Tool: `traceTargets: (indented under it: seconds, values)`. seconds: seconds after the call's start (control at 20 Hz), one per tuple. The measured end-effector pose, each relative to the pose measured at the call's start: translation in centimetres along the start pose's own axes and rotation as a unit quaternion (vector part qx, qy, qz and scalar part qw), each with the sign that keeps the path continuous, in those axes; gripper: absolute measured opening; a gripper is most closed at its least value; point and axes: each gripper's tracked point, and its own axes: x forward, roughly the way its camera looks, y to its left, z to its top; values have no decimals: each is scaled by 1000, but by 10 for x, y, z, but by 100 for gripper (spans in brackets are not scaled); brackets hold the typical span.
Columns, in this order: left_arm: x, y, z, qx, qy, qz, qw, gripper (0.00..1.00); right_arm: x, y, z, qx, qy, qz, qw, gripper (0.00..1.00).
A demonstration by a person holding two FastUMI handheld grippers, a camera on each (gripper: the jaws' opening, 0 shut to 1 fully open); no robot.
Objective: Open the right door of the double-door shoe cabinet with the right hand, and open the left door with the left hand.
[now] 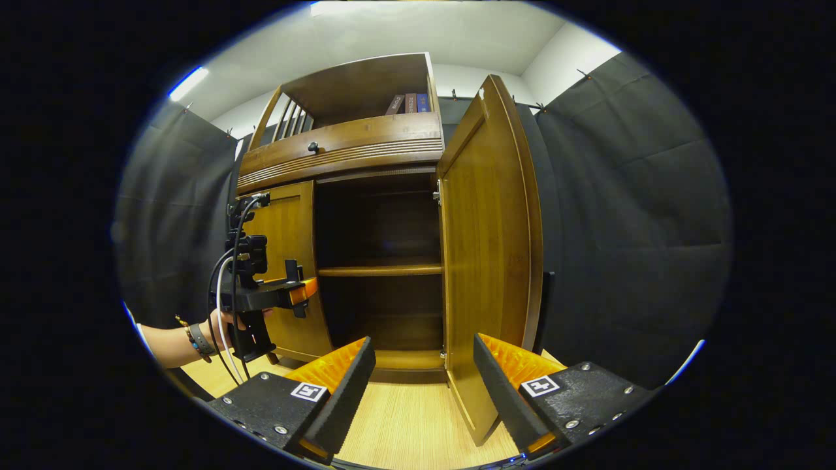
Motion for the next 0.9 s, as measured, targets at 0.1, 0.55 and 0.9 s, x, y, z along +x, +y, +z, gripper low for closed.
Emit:
traceTargets:
  seconds: [0.1,0.55,0.9]
  values:
    - [-1,5,-2,5,4,9,1000,94,1,0,-1,1,2,1,1000,93]
    - [1,-6,-7,-12,14,-16,1000,53,1,2,-2,1,5,5,1000,93]
    - [-8,-6,-8,3,21,-12,1000,33,-5,5,-3,-7,6,4,1000,93]
